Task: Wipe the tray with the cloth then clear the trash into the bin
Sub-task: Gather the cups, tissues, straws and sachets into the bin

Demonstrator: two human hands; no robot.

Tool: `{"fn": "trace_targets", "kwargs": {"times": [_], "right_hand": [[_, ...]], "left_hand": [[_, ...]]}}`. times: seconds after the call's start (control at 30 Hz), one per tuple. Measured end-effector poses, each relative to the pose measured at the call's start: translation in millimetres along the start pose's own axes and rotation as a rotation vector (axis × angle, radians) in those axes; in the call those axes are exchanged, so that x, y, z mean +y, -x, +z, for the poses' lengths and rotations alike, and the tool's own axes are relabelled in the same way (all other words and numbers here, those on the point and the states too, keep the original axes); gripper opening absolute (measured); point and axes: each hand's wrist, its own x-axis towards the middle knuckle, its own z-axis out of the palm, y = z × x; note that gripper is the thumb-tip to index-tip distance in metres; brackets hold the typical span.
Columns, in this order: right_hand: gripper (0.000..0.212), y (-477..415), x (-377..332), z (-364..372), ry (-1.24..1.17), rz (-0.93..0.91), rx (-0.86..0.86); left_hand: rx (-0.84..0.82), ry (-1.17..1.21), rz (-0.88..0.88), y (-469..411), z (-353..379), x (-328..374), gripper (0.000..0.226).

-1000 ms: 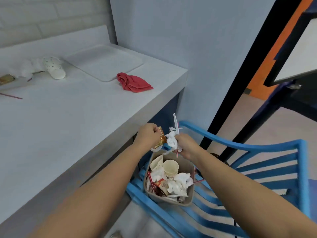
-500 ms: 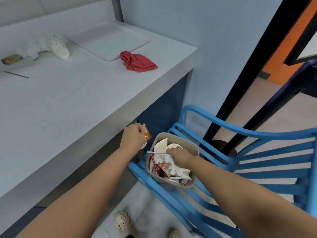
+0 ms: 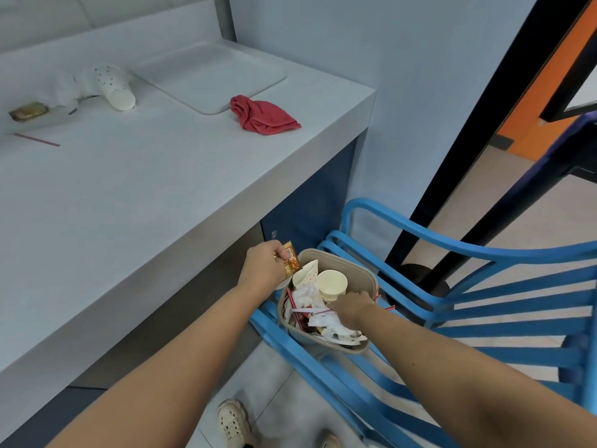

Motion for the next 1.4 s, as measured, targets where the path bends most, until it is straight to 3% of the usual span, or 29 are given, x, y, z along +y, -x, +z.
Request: {"fn": "trace_targets", "kwargs": {"times": [0.13, 0.2, 0.27, 0.37, 0.43, 0.53, 0.73, 0.9, 1.13, 1.27, 1.4], "right_hand": [[0.059, 2, 3, -7, -0.188, -0.016, 0.014], [0.059, 6, 8, -20, -0.381, -0.052, 0.124], [0.061, 15, 12, -39, -0.696, -0.129, 0.235], [0.06, 31, 16, -66, -1.161, -0.287, 0.224], [0.044, 33, 19, -76, -1.091, -0.342, 0.242], [0.022, 34, 24, -82, -0.916, -0.278, 0.335], [0.004, 32, 37, -70, -0.711, -0.126, 0.454], [0.016, 15, 4, -38, -0.628, -0.229, 0.479], [0.039, -10, -34, 5, -0.222, -0.212, 0.246], [0.034, -12, -41, -12, -0.132, -0.168, 0.11], [0.044, 2, -41, -52, -0.163, -0.197, 0.059]], "left_hand": [[-0.066, -0.004, 0.031, 0, 9, -1, 0.027], [-0.084, -0.008, 0.039, 0, 14, -1, 0.028], [-0.1, -0.026, 0.057, 2, 18, 0, 0.026], [-0.12, -0.023, 0.12, 2, 27, 4, 0.024], [-0.143, 0.0, 0.154, 0, 32, 9, 0.024], [-0.156, 0.04, 0.176, -2, 40, 17, 0.025], [-0.07, 0.064, 0.163, -7, 41, 17, 0.037], [-0.005, 0.06, 0.145, -10, 29, 9, 0.039], [0.015, 0.035, 0.17, -13, 19, 4, 0.039], [0.009, 0.021, 0.177, -13, 13, 5, 0.038], [0.012, 0.015, 0.216, -16, 0, 12, 0.038]]}}
